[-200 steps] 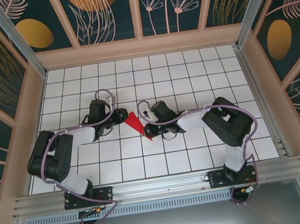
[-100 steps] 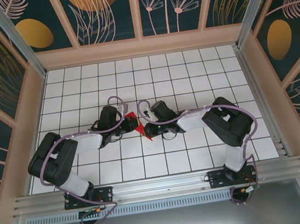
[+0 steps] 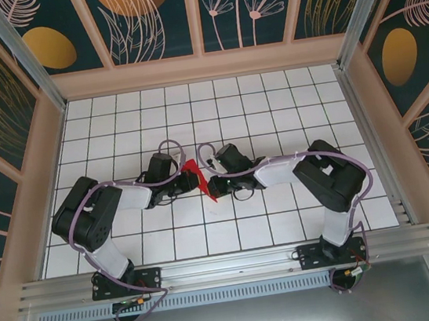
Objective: Fold a paper plane with a square sheet of paper (pick it up from the middle)
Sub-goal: Fold the wing for the fifth time at the center of the table.
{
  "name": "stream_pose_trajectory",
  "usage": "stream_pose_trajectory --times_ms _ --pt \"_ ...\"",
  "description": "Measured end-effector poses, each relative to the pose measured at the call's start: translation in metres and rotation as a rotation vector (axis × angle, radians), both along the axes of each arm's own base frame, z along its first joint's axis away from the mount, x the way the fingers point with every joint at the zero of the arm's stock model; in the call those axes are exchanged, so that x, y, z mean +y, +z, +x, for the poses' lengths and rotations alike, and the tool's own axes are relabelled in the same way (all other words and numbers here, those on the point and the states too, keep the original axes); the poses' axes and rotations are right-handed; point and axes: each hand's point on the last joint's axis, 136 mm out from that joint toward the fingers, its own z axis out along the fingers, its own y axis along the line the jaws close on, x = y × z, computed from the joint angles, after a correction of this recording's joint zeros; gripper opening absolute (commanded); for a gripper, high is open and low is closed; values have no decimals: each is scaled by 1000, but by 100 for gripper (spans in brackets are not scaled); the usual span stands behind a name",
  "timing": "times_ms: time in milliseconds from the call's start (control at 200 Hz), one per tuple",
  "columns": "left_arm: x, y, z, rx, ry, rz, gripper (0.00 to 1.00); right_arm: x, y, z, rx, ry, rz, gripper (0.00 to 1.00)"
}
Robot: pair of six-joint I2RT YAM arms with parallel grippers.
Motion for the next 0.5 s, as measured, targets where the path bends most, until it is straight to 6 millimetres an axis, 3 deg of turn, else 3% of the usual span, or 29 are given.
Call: stream_pose_trajectory --times_ms 250,495 --pt "0 0 0 0 -2 0 0 15 21 9 -23 -4 34 0" --pt "0 0 0 -2 -4 1 0 12 2 4 15 1 -6 0"
